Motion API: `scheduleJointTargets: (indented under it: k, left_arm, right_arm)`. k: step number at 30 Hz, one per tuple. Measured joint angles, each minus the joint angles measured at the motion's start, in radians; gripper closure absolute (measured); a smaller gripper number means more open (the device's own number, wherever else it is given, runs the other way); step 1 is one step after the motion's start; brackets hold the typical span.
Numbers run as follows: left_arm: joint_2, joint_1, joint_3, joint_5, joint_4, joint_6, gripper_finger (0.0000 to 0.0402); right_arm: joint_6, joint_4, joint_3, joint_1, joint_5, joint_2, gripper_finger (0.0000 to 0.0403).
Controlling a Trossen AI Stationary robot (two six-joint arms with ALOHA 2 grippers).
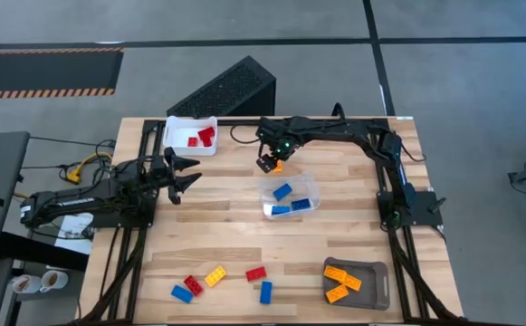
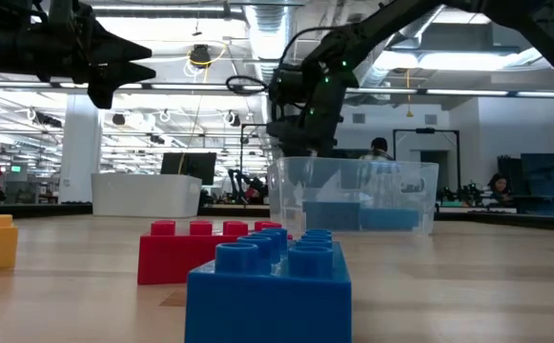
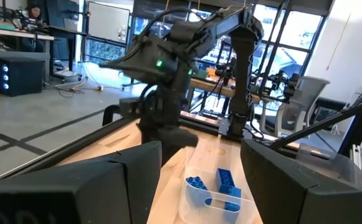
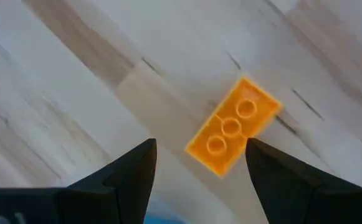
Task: Sort & place blocks by color
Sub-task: Put the yellow game piece into the black bin
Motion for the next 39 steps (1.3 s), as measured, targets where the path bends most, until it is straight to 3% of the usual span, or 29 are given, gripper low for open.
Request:
scheduleJointTargets:
  k: [6,9,14,16,20,25,31,33,39]
  left_arm:
    - [0.0,0.0,0.0,0.0,-0.016,-0.001,0.0196]
    - [0.0,0.0,0.0,0.0,-0.018,-0.005,0.0196]
    - [0.0,0.0,0.0,0.0,-0.018,-0.007,0.0196]
    - [0.0,0.0,0.0,0.0,-0.018,-0.009,0.0196]
    - [0.0,0.0,0.0,0.0,-0.018,-0.014,0.0196]
    - [0.0,0.0,0.0,0.002,-0.018,-0.021,0.0196]
    - [0.0,0.0,0.0,0.003,-0.018,-0.022,0.0196]
    - [0.0,0.0,0.0,0.003,-0.018,-0.022,0.0196]
    - [0.0,0.0,0.0,0.004,-0.018,-0.026,0.0196]
  right_arm:
    - [-0.042,-0.058,0.049,0.031,0.084,-0.035,0.0155]
    - [-0.057,-0.056,0.051,0.051,0.107,-0.071,0.0221]
    - [-0.075,-0.061,0.051,0.072,0.105,-0.121,0.0372]
    - [-0.075,-0.058,0.052,0.078,0.105,-0.138,0.039]
    - [-0.081,-0.109,0.052,0.081,0.105,-0.139,0.0331]
    - [-0.078,-0.152,0.041,0.081,0.156,-0.135,0.0182]
    - [0.042,-0.053,0.009,0.072,0.267,-0.134,0.0022]
    - [0.057,-0.017,-0.004,0.062,0.258,-0.13,0.0013]
    - [0.082,0.019,-0.003,0.027,0.233,-0.074,0.0056]
